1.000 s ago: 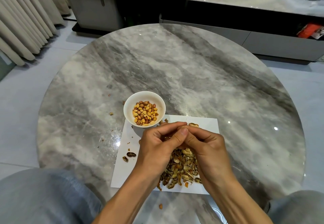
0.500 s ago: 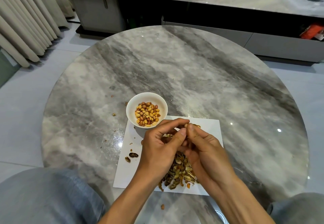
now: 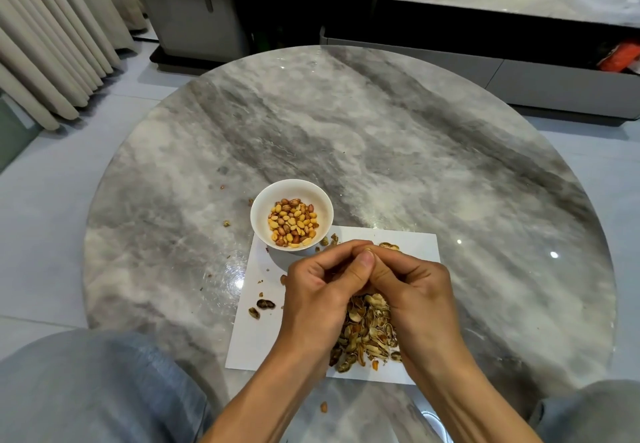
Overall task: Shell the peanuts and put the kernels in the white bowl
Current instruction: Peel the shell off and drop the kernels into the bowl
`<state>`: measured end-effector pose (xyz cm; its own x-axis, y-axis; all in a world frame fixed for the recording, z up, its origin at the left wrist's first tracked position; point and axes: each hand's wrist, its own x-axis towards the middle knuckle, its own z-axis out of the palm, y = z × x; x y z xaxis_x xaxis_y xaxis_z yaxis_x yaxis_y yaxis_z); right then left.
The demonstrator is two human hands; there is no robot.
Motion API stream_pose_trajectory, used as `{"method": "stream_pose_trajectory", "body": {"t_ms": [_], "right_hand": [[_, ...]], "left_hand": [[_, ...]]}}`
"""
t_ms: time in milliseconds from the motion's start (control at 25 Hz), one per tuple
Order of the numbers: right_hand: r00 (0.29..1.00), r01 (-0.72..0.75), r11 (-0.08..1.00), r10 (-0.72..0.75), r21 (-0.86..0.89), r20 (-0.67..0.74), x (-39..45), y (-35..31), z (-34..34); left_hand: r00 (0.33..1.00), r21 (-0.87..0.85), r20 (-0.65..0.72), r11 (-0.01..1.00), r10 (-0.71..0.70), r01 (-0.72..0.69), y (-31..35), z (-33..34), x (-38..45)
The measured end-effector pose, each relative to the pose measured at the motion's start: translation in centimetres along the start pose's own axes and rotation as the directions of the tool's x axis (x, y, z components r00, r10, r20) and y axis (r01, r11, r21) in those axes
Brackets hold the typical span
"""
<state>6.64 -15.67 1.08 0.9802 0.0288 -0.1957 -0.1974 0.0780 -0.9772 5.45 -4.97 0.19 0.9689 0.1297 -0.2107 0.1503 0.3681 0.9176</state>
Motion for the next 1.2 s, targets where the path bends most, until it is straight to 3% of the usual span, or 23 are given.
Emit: {"method": "stream_pose_trajectory", "body": {"t_ms": [160,400,560,840,960,1200], "right_hand": [[0.999,-0.024,0.999,0.025,0.034,-0.020,0.2,0.2,0.2],[0.988,-0.120,0.990,0.112,0.075,0.104,0.8,-0.7,-1.4],[0.992,-0.014,0.996,0.025,-0.089,0.124,1.2,-1.2,-2.0],[0.983,-0.052,0.989,0.075,-0.136,0.169,1.6,-2.5,-3.6],[0.979,0.026,0.973,0.021,-0.228,0.202,1.6,-2.8,-3.5],[0.977,0.067,0.996,-0.053,-0.060,0.207,1.3,-2.5,-3.0]], "left_hand": [[0.998,0.025,-0.050,0.999,0.026,-0.025,-0.3,0.1,0.0],[0.992,0.138,0.082,0.985,0.093,-0.104,1.3,-1.0,0.5],[0.959,0.405,0.126,0.870,0.253,-0.282,1.1,-1.6,0.8],[0.926,0.515,0.252,0.771,0.282,-0.375,1.7,-2.0,1.0],[0.930,0.494,0.244,0.790,0.274,-0.363,2.2,-1.9,0.9],[0.956,0.284,0.155,0.915,0.250,-0.285,2.7,-1.6,0.5]]}}
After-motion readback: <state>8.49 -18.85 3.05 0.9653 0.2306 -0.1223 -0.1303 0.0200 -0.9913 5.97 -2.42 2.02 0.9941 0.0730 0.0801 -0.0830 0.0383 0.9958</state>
